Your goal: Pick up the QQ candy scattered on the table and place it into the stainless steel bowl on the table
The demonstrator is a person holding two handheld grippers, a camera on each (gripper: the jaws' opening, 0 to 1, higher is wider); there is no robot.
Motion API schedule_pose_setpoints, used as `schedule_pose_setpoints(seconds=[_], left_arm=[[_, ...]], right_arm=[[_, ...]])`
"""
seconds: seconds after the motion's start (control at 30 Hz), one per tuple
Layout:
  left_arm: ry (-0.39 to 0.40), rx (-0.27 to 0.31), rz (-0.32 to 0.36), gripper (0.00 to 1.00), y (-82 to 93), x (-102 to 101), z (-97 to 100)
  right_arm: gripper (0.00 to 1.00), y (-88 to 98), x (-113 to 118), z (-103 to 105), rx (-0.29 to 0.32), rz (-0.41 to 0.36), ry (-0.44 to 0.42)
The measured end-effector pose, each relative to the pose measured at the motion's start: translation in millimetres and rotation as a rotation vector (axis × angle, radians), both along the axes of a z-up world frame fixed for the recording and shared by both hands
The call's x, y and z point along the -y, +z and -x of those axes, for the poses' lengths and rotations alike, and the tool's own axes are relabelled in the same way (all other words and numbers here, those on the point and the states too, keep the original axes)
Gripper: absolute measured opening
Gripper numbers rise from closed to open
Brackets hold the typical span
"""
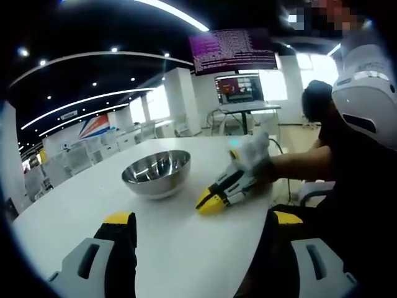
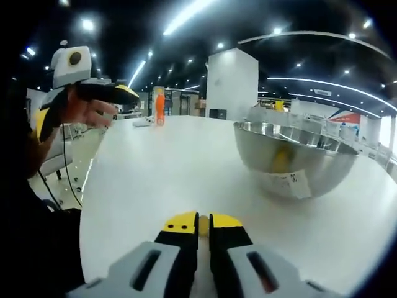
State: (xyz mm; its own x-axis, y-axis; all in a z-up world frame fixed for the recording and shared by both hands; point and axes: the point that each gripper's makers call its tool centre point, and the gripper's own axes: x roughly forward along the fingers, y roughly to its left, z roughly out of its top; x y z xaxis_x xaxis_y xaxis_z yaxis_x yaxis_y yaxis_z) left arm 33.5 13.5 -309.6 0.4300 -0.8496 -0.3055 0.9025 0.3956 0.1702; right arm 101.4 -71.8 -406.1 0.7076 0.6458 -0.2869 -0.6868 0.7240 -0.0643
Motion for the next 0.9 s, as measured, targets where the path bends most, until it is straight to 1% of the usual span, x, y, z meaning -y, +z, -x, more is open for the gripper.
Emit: schedule_pose_setpoints(seconds=[0.1, 0.2, 0.3, 0.53, 0.63, 0.77, 0.9], left_arm=[[0.003, 0.001, 0.001, 0.89, 0.8, -0.8, -0.5], [0.004, 0.004, 0.002, 0.89, 1.6, -0.4, -0.8], [0.004, 0.008, 0.007, 0.89, 3.8, 0.0, -1.1], [0.008, 0.01, 0.01, 0.89, 5.9, -1.2, -1.2], [0.011, 0.01, 0.009, 0.89, 5.9, -2.0, -1.3], [0.015, 0.012, 0.005, 0.89, 5.8, -2.6, -1.3], [0.017, 0.013, 0.0, 0.89, 5.1, -2.9, -2.4]], right_arm=[[0.06, 1.4, -5.6, 11.4, -0.013, -0.012, 0.026], [0.06, -2.9, -9.2, 20.8, -0.011, 0.009, 0.034], [0.06, -2.8, -11.5, 27.4, -0.01, 0.016, 0.041], [0.06, 13.3, -14.5, 36.7, -0.021, -0.042, 0.054], [0.06, 27.5, -16.5, 42.2, -0.006, -0.046, 0.061], [0.06, 58.9, -21.0, 50.9, 0.041, -0.074, 0.08], [0.06, 86.3, -26.2, 60.4, 0.083, -0.093, 0.104]])
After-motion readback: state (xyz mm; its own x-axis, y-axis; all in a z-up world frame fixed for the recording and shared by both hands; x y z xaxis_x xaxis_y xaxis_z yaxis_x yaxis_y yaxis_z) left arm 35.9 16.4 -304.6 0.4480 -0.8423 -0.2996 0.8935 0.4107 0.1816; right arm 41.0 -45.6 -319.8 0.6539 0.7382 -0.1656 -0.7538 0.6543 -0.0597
